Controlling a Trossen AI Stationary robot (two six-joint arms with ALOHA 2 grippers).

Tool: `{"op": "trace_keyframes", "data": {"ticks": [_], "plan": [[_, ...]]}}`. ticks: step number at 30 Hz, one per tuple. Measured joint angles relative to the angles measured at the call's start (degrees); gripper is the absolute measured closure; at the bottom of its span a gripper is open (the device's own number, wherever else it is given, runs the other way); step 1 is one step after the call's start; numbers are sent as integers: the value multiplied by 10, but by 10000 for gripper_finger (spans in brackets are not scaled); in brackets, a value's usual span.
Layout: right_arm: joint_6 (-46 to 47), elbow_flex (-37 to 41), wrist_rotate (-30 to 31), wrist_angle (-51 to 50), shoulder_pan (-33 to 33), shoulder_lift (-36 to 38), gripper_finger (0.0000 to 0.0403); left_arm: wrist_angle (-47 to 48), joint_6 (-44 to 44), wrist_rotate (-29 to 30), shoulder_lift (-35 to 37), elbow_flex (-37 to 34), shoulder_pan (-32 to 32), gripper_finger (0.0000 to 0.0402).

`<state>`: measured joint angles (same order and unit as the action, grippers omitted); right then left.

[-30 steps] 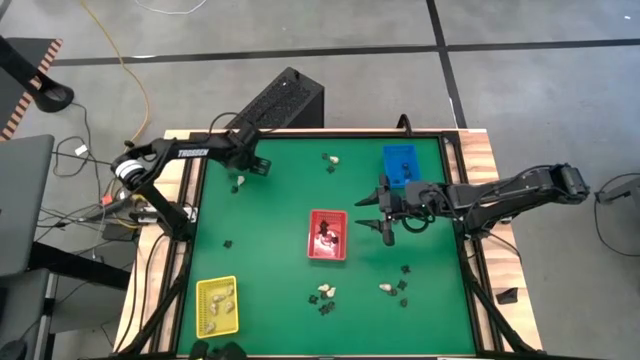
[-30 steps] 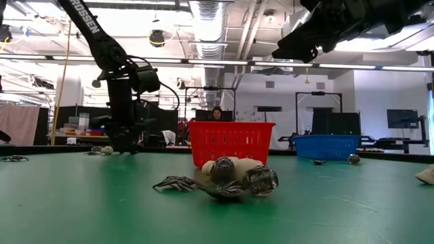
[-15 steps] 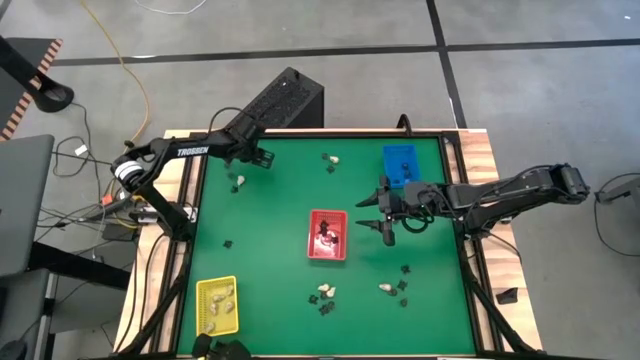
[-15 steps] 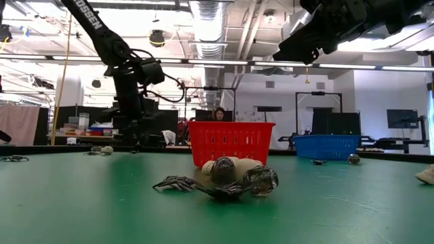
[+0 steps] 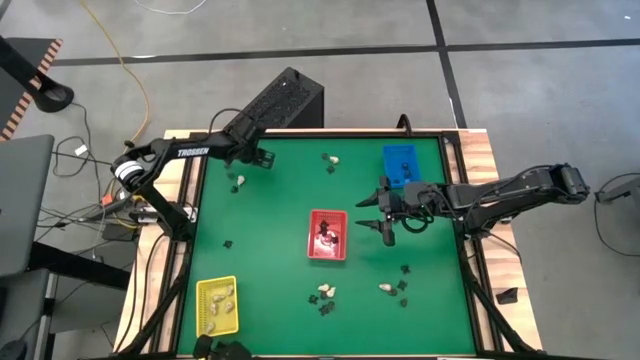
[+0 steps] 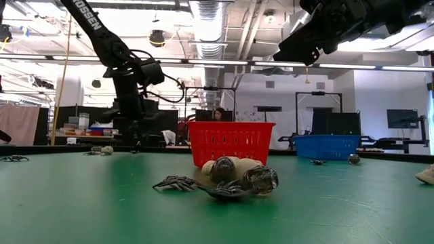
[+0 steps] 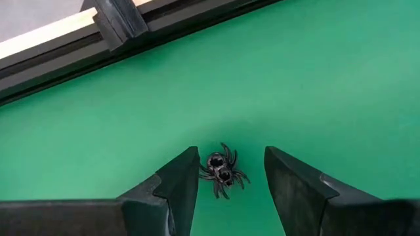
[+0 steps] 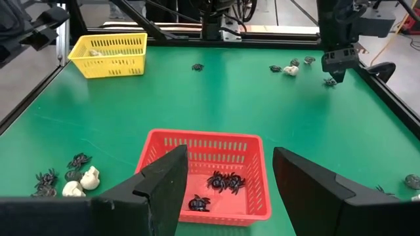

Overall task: Sort Halloween decoration
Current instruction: Put the black spider toy into the red bin

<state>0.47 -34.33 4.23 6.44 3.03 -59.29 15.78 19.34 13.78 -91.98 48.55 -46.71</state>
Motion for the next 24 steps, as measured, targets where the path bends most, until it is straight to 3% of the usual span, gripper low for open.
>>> {"op": "trace_keyframes", "data": {"ticks": [24], "plan": [[12,0,-2,0,0,0,148,-22,15,2,-10,-19,10,237]]}}
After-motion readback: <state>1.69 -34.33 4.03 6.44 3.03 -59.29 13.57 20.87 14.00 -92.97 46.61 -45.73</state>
